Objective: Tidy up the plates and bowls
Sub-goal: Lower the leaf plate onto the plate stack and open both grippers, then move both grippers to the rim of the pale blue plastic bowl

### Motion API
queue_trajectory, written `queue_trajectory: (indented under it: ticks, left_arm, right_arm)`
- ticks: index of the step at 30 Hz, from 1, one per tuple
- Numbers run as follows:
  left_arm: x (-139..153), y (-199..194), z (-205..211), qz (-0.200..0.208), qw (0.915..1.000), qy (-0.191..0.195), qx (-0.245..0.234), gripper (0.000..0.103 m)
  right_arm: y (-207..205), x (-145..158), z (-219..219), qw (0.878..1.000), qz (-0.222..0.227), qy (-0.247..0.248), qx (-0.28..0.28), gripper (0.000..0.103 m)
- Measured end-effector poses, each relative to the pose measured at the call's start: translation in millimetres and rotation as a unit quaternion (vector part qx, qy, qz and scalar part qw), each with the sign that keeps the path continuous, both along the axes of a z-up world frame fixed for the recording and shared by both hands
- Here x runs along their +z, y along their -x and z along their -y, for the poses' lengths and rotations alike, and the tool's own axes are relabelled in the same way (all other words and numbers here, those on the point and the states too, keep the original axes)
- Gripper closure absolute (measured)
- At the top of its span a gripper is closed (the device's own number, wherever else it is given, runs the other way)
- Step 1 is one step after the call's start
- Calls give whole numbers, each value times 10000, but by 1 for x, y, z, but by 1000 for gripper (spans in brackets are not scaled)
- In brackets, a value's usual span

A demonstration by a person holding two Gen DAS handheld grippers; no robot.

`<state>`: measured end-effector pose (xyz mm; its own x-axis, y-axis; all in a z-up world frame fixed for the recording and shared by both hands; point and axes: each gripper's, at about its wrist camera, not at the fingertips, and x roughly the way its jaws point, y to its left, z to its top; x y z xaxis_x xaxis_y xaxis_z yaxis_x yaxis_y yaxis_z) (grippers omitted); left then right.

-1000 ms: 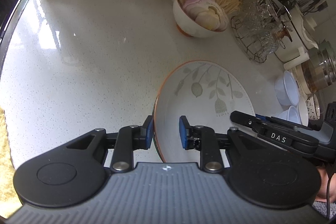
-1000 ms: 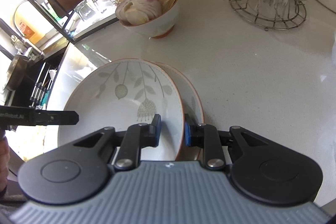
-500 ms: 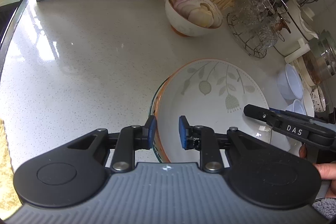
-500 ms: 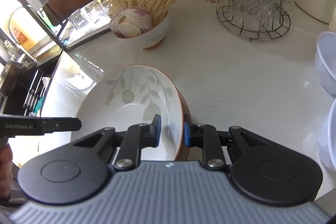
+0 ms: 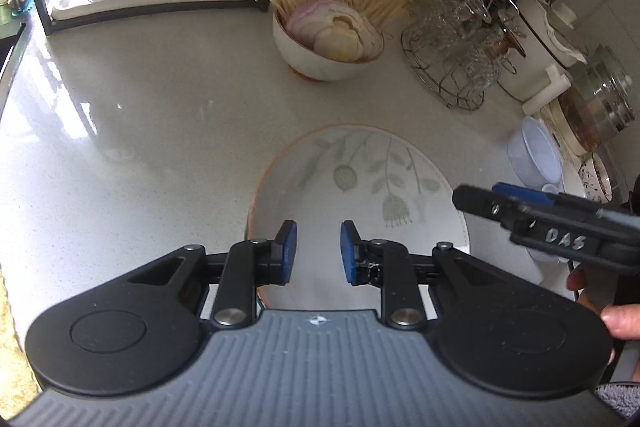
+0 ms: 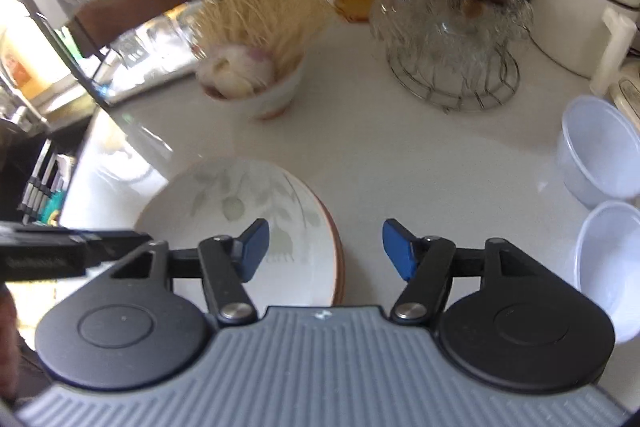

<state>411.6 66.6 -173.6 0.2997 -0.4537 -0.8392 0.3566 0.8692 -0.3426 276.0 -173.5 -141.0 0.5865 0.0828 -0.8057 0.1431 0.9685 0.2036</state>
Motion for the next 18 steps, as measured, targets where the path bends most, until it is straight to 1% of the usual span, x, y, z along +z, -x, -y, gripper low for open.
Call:
queue_trajectory:
  ticks: [3,6,15,18]
  left_arm:
    - [4,3,1,57,10000,48,-18,76]
    - [16,5,1,189,9998,104,-44,76]
    - [76,15,8,771,9963,346,-148,76]
    - [93,21,11,895,9948,444,-179,76]
  right_arm:
    - [2,6,-3,9998,109,106,93,39]
    - [5,17,-3,9995,290,142,69,39]
    - [33,65,5,9947,950,252,-310,39]
    - [44,80,9,9920,1146,290,-438,39]
